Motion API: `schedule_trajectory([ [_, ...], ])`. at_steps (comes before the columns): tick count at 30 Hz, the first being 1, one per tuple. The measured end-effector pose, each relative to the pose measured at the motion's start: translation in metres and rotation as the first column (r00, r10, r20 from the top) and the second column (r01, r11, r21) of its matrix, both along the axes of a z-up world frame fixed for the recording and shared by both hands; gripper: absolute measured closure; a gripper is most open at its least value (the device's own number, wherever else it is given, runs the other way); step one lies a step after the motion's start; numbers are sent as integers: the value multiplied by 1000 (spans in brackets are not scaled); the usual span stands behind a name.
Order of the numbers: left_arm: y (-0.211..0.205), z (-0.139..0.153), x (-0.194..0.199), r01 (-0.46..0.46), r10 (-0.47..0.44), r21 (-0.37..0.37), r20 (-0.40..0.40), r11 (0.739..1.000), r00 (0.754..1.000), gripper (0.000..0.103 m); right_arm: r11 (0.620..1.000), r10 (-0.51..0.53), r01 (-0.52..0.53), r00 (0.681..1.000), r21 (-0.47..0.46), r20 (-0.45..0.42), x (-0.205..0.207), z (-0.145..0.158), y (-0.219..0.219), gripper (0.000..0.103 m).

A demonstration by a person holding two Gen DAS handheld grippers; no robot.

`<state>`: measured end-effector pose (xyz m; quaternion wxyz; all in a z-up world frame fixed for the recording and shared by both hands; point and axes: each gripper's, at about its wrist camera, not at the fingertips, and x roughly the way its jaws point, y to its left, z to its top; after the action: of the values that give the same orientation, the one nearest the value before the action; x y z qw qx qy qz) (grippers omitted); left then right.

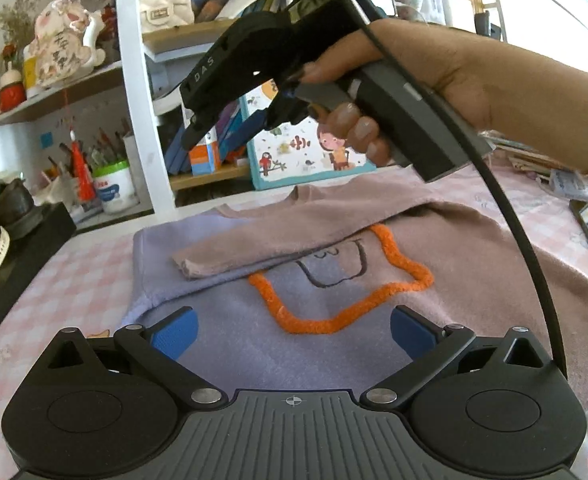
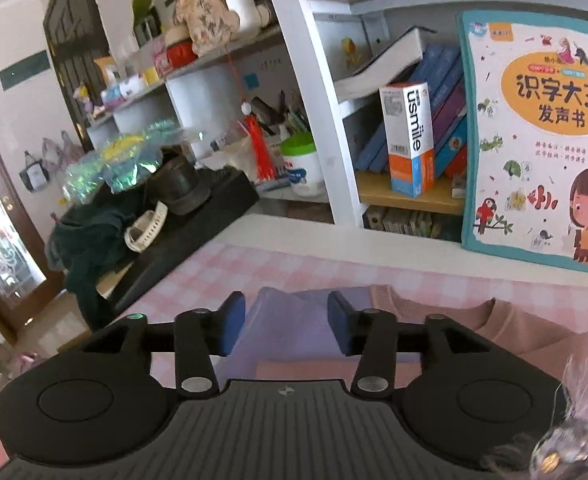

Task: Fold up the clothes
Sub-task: 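Lift the pink sleeve with the right gripper and lay it across the sweater front, then open the right gripper and release the pink sleeve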

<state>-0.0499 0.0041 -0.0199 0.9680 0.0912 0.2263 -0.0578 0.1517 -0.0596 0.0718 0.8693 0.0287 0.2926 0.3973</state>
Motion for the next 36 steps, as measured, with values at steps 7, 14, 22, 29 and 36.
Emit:
schedule_trajectory([
  [7,-16,-3,-3,26,-27,93,14,995,1000,0,998,4,-2,999,-64,34,-25,-2,-34,55],
  [14,-30,-7,-5,47,-51,181,15,982,999,0,993,-30,33,999,-109,27,-68,-19,-93,49],
  [22,-42,-16,-10,42,-47,245,17,969,999,0,979,-109,112,994,-170,27,-135,-46,-164,47],
  [29,-19,-5,-17,30,-33,98,33,995,999,0,960,-230,226,973,-163,-10,-194,-68,-220,46],
  [36,9,22,-45,3,-3,-4,18,1000,1000,0,948,-304,290,948,-131,-96,-223,-86,-254,46],
])
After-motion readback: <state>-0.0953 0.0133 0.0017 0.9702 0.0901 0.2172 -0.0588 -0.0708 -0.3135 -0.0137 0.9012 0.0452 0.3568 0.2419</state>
